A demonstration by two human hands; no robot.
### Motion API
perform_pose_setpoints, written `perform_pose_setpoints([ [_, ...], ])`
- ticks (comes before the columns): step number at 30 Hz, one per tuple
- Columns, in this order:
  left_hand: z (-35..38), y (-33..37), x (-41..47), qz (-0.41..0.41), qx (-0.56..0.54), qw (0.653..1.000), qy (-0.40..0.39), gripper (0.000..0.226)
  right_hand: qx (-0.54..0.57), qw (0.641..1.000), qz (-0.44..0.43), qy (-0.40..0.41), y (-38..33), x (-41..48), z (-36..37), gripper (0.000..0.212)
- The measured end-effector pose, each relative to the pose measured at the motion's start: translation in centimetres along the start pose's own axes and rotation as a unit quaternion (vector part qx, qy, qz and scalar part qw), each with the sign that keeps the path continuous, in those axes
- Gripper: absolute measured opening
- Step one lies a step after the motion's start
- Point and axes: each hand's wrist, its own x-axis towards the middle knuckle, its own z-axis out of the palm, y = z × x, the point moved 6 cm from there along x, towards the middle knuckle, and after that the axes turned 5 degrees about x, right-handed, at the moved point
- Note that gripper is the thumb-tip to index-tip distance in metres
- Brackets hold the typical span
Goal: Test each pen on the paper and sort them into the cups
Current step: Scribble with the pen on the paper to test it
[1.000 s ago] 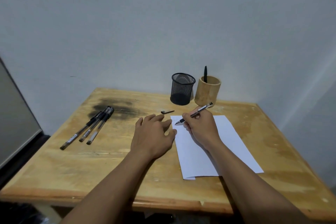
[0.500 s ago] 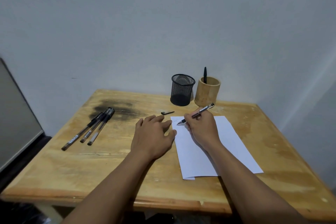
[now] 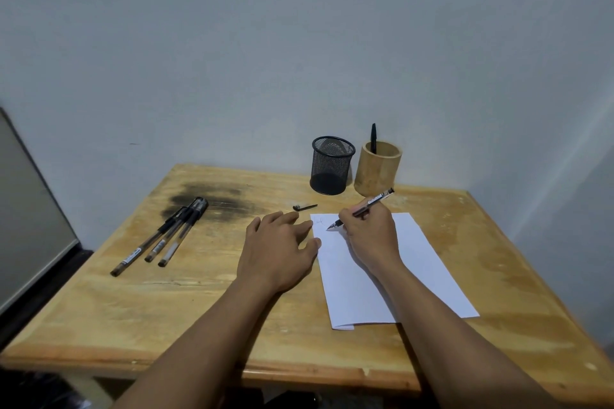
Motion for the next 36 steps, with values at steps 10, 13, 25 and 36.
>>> perform_pose_setpoints([
  [10, -2.7, -0.4, 0.5, -0.078, -0.159, 0.978, 0.109, 0.034, 0.138, 0.989, 0.000, 0.060, -1.8, 0.5, -2.2, 0.013],
  [13, -2.8, -0.9, 2.7, -0.104, -0.125, 0.982, 0.093, 0.036, 0.188, 0.981, 0.016, 0.053, -2.1, 0.7, -2.4, 0.016],
  [25, -4.3, 0.6, 5.4, -0.067, -0.196, 0.971, 0.117, 0.009, 0.296, 0.954, 0.051, -0.009, -3.3, 1.5, -3.6, 0.008],
  [36, -9.2, 5.8, 3.9, 0.040, -0.304, 0.942, 0.136, 0.009, 0.341, 0.939, 0.020, -0.041, -6.3, 0.3, -5.8, 0.018],
])
